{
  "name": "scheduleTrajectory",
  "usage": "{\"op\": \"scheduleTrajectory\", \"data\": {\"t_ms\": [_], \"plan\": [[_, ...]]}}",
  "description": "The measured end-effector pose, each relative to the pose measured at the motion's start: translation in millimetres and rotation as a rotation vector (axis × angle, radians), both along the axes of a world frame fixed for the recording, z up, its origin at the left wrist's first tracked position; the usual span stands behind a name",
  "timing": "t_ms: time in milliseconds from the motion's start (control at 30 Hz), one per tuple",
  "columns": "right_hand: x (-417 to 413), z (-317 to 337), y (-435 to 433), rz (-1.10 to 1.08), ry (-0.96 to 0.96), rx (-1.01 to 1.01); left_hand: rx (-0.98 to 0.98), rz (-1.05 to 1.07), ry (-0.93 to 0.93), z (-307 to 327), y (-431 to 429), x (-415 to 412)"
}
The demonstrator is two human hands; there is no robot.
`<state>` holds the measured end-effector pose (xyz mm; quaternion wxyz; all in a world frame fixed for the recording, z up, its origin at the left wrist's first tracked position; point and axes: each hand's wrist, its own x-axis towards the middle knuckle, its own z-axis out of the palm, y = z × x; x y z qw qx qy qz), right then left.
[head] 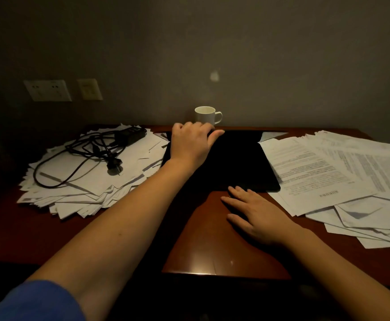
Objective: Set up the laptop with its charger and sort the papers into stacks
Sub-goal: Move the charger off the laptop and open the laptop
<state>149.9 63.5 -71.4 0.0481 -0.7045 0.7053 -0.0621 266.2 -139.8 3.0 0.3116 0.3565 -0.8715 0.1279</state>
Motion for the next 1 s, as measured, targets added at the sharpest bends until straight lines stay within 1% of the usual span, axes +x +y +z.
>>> {"op": "scheduleTrajectory", "data": {"t_ms": [167, 300, 433, 500, 567, 667, 733, 833, 1000], "plan": [[-1, 3, -1, 0.001, 0.014, 0.004, 0.046, 0.040, 0.145, 18, -11, -17], [-2, 0, -1, 0.000, 0.021, -0.021, 0.021, -0.056, 0.152, 9, -14, -27], [-2, -5, -5, -0.005, -0.036, -0.048, -0.072, -0.131, 0.179, -5, -14, -28], [-3, -8, -10, -0.011, -0.057, -0.054, -0.167, -0.172, 0.151, -12, -16, -27], [-6, -11, -16, -0.040, -0.034, -0.049, -0.264, -0.250, 0.091, -17, -15, -24], [-10, -14, -30, -0.097, 0.037, -0.048, -0.326, -0.335, -0.064, -21, -13, -17], [-13, -16, -41, -0.142, 0.056, -0.075, -0.370, -0.322, -0.156, -23, -13, -15], [-21, -15, -59, -0.209, 0.030, -0.110, -0.424, -0.270, -0.229, -20, -17, -15], [-36, -11, -86, -0.306, -0.042, -0.130, -0.474, -0.238, -0.248, -12, -24, -25]]}}
